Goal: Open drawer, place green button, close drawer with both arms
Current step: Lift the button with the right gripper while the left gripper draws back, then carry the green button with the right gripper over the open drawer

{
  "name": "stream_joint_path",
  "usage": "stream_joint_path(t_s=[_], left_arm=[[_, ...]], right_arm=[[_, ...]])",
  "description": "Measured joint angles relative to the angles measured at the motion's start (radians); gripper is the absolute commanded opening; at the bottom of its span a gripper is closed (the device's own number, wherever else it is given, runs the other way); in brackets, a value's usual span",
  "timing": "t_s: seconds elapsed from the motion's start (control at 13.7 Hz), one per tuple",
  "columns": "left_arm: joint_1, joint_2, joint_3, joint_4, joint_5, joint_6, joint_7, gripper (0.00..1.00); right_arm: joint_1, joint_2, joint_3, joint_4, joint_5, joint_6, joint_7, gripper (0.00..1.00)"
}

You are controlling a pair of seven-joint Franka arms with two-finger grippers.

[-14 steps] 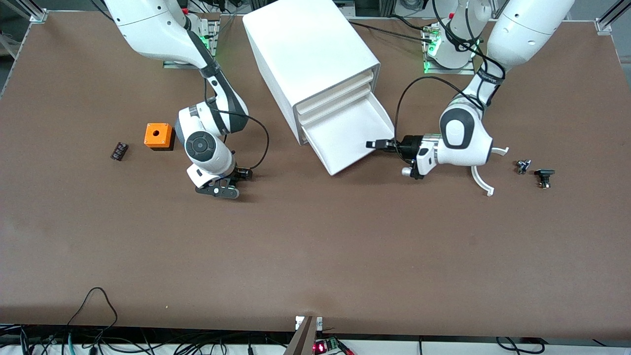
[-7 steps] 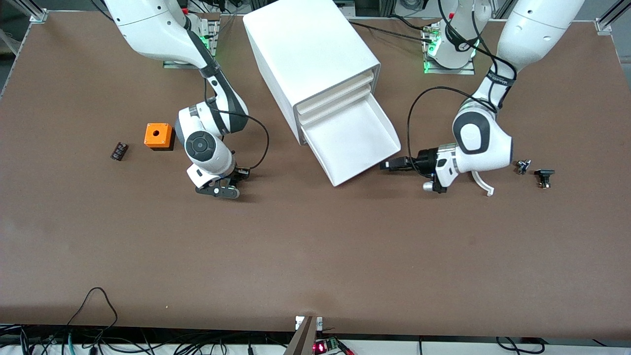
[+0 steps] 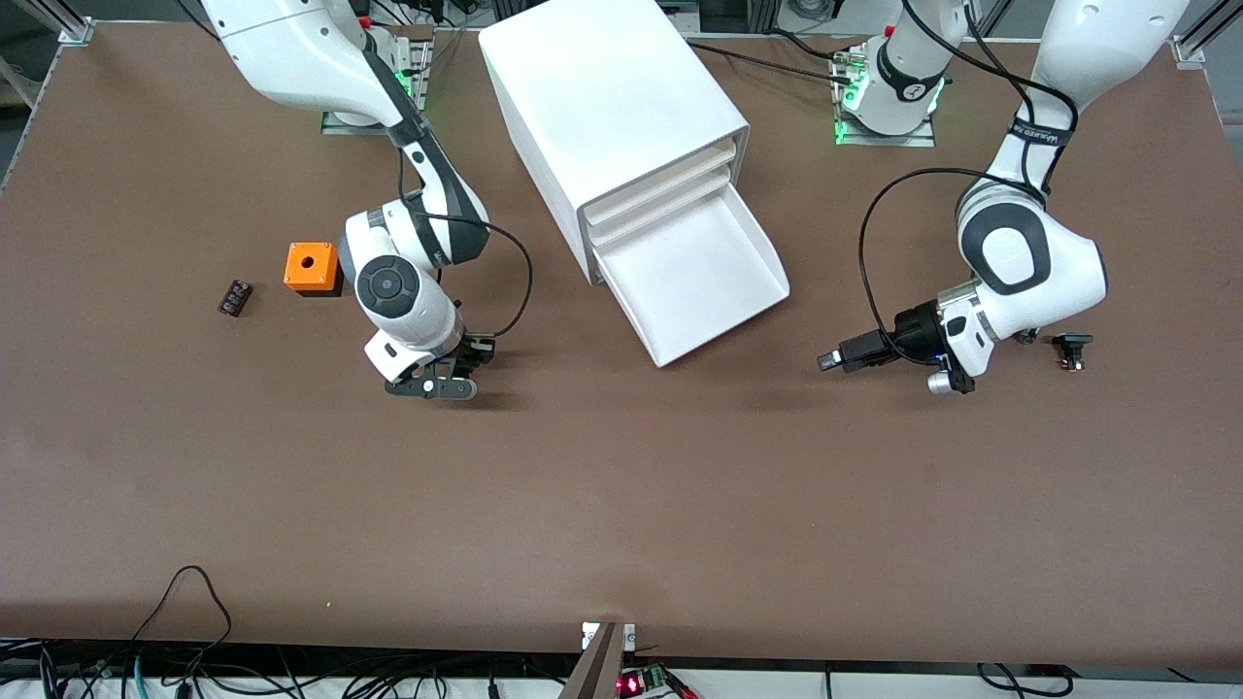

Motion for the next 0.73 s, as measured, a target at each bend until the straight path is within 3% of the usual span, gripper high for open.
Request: stream_joint_path(t_s=[0.22,0.44,0.73], left_arm=[[0.019,-0.068,0.018,0.023,0.178,0.019,-0.002,1.00],[0.061,-0.133,0.063,0.086,0.415,0.006,-0.003,1.00],[0.065,-0.238,0.147,0.219,0.727,-0.272,-0.015,1.00]], right_arm=[[-0.019,-0.020,-0.001,0.182,0.000,-0.177,-0.137,0.22],[-0.024,-0.027,0.008,0.299,0.001,-0.204,-0.367,0.22],[-0.028,-0.020,0.127,0.388,0.001,-0.184,-0.753,0.22]])
